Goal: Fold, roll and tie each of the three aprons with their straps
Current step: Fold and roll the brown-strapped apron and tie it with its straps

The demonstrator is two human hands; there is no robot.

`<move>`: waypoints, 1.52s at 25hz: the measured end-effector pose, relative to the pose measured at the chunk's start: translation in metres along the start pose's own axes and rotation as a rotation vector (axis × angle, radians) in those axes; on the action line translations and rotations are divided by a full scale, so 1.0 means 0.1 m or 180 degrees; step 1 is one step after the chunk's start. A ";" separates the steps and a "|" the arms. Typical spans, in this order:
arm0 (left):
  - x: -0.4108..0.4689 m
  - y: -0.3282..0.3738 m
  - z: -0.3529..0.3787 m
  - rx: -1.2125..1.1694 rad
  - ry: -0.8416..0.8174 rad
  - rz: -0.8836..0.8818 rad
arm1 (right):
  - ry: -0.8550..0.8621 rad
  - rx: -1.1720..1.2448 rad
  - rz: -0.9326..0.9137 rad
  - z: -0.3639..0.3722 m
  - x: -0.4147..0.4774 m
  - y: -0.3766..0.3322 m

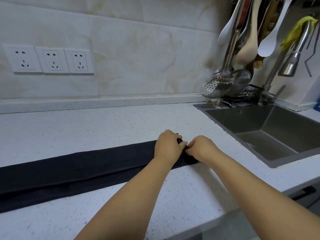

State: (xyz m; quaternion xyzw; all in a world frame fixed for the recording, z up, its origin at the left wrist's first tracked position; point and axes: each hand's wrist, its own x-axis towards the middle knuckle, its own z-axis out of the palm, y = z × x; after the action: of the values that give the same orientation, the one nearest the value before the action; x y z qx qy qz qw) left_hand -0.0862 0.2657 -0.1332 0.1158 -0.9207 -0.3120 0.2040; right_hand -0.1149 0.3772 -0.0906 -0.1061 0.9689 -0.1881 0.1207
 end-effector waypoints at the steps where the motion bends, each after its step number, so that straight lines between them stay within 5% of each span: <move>1: 0.00 -0.02 0.02 -0.0034 0.0013 -0.0006 | 0.0137 -0.0159 -0.0112 0.04 -0.03 -0.03; 5: -0.01 -0.07 -0.04 0.0028 -0.0219 0.0083 | 0.0882 -0.0489 -0.0540 0.22 -0.15 -0.11; 10: -0.06 -0.12 -0.18 0.1278 -0.0328 0.0452 | 0.1261 -0.0973 -0.1098 0.40 -0.27 -0.23; 13: -0.05 -0.14 -0.19 0.0814 -0.0483 0.0074 | 0.0796 -0.0437 -0.1030 0.25 -0.26 -0.17; 17: -0.11 -0.15 -0.17 0.0667 -0.0391 0.0056 | 0.0093 0.0840 -0.0218 0.05 -0.09 -0.08; 20: -0.15 -0.12 -0.16 0.0741 -0.0319 0.0126 | -0.0017 0.0327 0.0088 0.11 -0.02 -0.13; 27: -0.16 -0.16 -0.23 -0.0341 -0.0105 -0.0369 | 0.1084 -0.0537 -0.0944 0.41 -0.34 -0.32; 34: -0.16 -0.20 -0.28 -0.0058 -0.0276 -0.0189 | 0.0024 0.0248 -0.0239 0.06 -0.13 -0.25; 38: -0.22 -0.22 -0.28 0.0268 -0.0380 0.0013 | -0.0151 -0.0031 -0.0116 0.13 -0.01 -0.33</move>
State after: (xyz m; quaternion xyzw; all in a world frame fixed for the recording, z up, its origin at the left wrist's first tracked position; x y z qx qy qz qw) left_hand -0.0520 0.2413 -0.1337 0.1036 -0.9437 -0.2789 0.1443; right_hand -0.1051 0.3434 -0.0890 -0.1288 0.9646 -0.1829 0.1396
